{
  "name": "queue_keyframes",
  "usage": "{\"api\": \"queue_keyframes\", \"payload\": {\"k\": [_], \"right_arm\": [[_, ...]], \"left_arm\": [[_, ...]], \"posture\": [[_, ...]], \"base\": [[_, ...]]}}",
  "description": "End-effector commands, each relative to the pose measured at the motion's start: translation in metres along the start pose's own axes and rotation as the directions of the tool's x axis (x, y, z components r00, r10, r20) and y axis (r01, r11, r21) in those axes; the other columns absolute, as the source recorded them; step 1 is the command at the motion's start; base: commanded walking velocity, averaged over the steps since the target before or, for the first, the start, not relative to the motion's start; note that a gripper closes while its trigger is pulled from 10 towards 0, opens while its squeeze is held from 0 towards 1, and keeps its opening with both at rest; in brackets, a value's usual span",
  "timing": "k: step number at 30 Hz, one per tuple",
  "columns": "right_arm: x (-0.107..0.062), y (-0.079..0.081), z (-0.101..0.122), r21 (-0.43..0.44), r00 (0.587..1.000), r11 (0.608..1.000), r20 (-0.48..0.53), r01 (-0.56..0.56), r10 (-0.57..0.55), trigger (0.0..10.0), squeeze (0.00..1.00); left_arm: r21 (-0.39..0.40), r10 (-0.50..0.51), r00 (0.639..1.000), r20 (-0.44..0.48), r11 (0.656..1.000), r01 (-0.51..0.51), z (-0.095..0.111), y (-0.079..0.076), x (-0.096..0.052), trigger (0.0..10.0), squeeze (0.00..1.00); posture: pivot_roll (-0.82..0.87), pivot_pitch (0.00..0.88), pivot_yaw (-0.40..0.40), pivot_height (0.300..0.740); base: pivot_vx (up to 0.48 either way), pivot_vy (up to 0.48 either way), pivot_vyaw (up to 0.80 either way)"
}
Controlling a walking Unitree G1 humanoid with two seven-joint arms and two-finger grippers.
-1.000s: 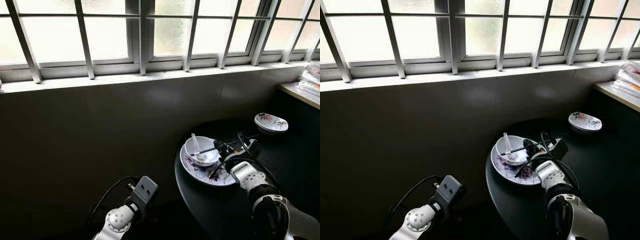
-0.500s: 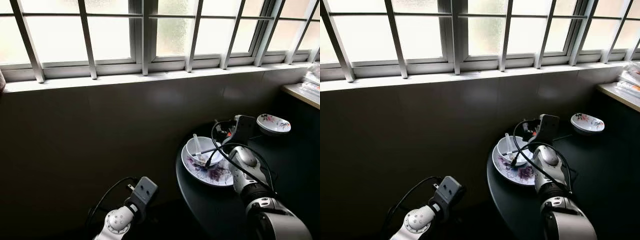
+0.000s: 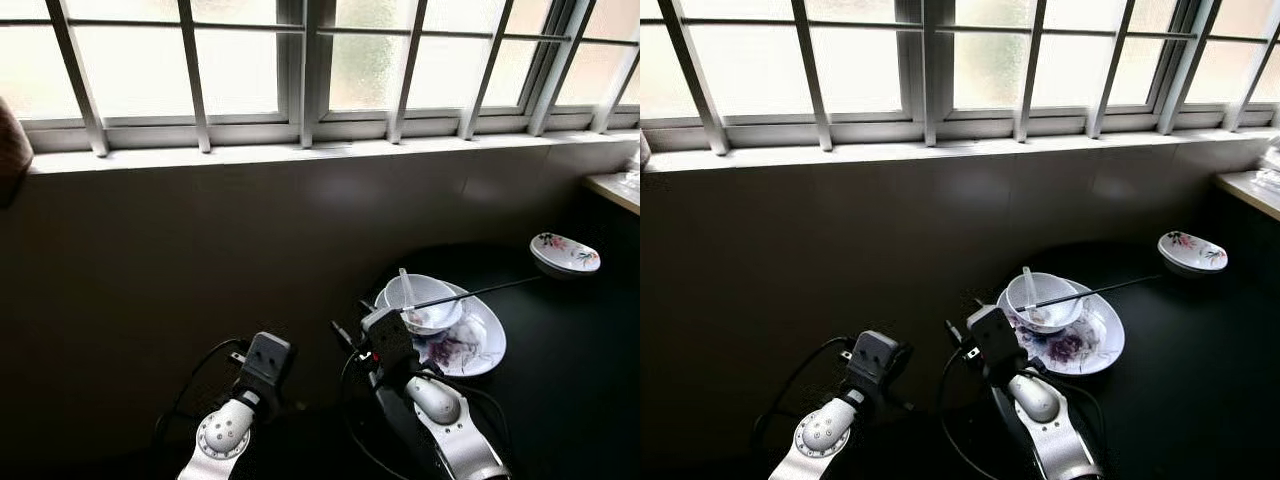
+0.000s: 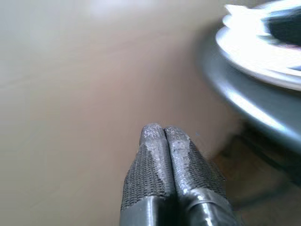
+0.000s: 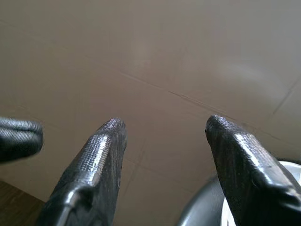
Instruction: Kitchen organization
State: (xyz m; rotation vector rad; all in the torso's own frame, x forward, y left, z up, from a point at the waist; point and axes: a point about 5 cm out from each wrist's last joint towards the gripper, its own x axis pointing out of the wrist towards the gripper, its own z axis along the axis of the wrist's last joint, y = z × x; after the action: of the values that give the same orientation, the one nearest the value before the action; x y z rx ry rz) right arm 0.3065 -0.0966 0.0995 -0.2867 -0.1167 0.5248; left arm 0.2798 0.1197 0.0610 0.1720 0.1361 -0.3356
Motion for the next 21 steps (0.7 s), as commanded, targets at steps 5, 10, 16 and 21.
{"api": "queue_keyframes", "payload": {"k": [5,10,16,21], "right_arm": [[-0.013,-0.004,0.005,-0.016,0.999,0.999,-0.013,0.049,-0.049,10.0,0.0],[-0.013,0.004,0.01,-0.031,1.0,0.999,0.003,0.021,-0.021,10.0,0.0],[-0.005,0.003,0.028,-0.075,0.997,0.996,0.066,0.044,-0.039,10.0,0.0],[-0.003,-0.001,0.037,-0.112,0.993,0.991,0.1,0.066,-0.055,10.0,0.0]], "left_arm": [[0.03,0.115,0.993,0.037,0.993,-0.116,0.008,0.023,-0.011,10.0,0.0],[0.042,0.1,0.993,0.065,0.994,-0.102,0.011,0.019,-0.018,10.0,0.0],[0.018,0.126,0.974,0.188,0.991,-0.132,0.041,0.021,-0.012,10.0,0.0],[0.018,0.107,0.968,0.225,0.993,-0.114,0.051,0.019,-0.009,10.0,0.0]], "posture": [[0.03,0.0,-0.042,0.74],[0.04,0.0,-0.042,0.74],[0.05,0.0,-0.048,0.74],[0.04,0.0,-0.046,0.74]], "base": [[0.0,0.0,0.2],[0.0,0.0,0.0],[0.086,0.0,0.0],[0.27,0.0,0.0]]}}
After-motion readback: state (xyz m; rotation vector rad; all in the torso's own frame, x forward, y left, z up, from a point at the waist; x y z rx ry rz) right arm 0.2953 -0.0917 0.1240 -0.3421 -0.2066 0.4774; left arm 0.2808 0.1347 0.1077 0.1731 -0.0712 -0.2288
